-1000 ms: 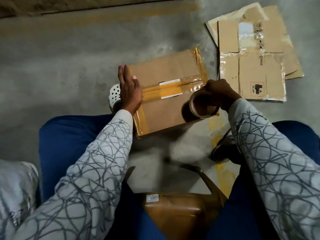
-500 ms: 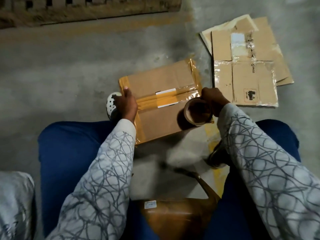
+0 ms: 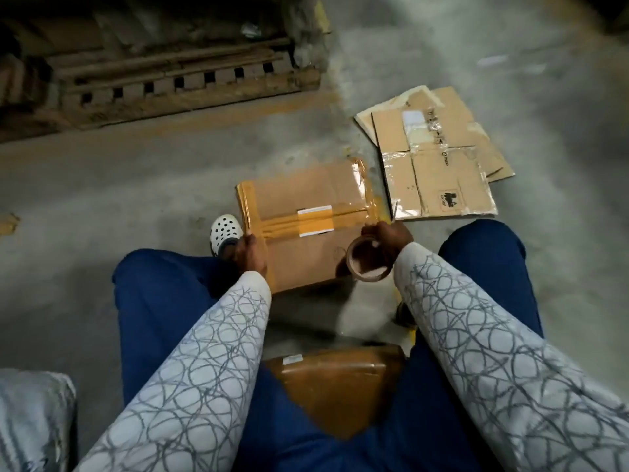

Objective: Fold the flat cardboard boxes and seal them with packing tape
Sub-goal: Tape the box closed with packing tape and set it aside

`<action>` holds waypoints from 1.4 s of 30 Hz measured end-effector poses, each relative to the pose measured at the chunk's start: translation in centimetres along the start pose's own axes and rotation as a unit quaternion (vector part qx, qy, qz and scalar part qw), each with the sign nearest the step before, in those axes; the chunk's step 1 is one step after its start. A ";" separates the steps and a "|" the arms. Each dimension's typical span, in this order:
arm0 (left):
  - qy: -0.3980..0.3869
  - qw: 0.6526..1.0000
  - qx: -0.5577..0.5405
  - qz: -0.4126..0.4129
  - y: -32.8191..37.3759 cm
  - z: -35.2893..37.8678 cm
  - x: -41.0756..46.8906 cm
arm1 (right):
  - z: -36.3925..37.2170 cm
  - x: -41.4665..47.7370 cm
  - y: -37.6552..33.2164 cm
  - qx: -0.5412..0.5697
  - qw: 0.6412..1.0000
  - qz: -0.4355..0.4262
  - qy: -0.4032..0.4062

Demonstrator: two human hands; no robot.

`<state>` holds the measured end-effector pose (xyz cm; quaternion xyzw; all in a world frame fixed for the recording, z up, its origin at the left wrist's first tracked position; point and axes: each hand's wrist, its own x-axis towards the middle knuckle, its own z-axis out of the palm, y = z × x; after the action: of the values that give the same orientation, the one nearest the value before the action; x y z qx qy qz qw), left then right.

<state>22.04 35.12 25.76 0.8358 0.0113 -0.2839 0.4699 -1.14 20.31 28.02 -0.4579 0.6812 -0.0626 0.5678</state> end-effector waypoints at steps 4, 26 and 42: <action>0.002 0.999 -0.032 0.040 1.4 -1.9 -1.0 | -1.2 -3.8 0.4 0.107 0.991 -0.086 -0.004; -0.228 0.968 -0.098 -0.030 0.1 -3.0 0.1 | -5.3 -1.4 2.5 -0.081 0.984 -0.161 0.007; -0.234 0.947 -0.098 -0.197 -1.8 0.4 1.9 | -0.1 1.9 1.5 0.117 0.990 -0.060 0.045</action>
<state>22.90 35.36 23.31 0.6766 0.0930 -0.5559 0.4738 -1.94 19.79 25.78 -0.4249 0.6653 -0.1961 0.5816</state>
